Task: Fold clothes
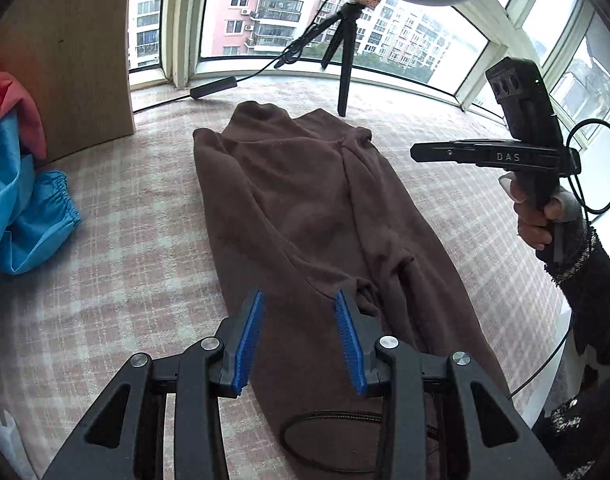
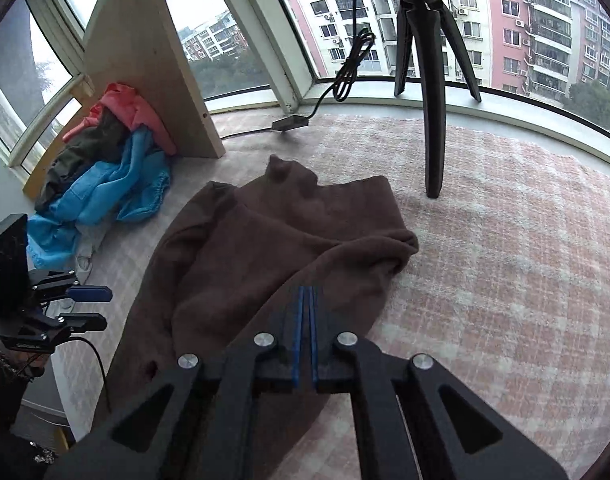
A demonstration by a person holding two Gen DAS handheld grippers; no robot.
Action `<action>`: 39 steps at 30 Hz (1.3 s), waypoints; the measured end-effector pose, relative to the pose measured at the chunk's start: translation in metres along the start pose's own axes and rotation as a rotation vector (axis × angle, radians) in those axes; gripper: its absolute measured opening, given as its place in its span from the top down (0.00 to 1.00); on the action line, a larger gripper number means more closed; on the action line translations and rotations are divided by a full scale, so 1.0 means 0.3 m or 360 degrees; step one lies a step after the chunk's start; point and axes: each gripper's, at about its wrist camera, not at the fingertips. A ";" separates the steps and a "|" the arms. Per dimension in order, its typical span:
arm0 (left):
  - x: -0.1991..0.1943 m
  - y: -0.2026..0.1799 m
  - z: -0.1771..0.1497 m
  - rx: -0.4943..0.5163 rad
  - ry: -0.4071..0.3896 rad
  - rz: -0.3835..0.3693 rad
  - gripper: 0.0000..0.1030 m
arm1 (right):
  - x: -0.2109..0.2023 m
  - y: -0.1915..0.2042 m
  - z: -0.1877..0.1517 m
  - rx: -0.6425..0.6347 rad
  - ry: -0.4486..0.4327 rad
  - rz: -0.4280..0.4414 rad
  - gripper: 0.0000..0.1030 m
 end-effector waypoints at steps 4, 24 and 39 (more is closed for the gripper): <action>0.098 -0.060 0.007 0.0092 -0.0001 -0.0014 0.66 | 0.030 0.154 -0.146 -0.0057 0.0120 0.0070 0.97; -0.592 0.046 -0.557 0.0181 -0.0035 -0.0059 0.52 | -0.541 0.577 -0.859 0.0382 -0.0189 -0.0211 0.73; -0.659 -0.114 -0.952 0.0366 0.0278 -0.0180 0.53 | -0.231 0.733 -1.189 0.0339 0.0198 -0.0510 0.70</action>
Point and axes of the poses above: each gripper's, at about its wrist camera, not at the fingertips, and x roughly the way its jaws point, y to its left, z to its top, and after that the axes turned 11 degrees about z, right-handed
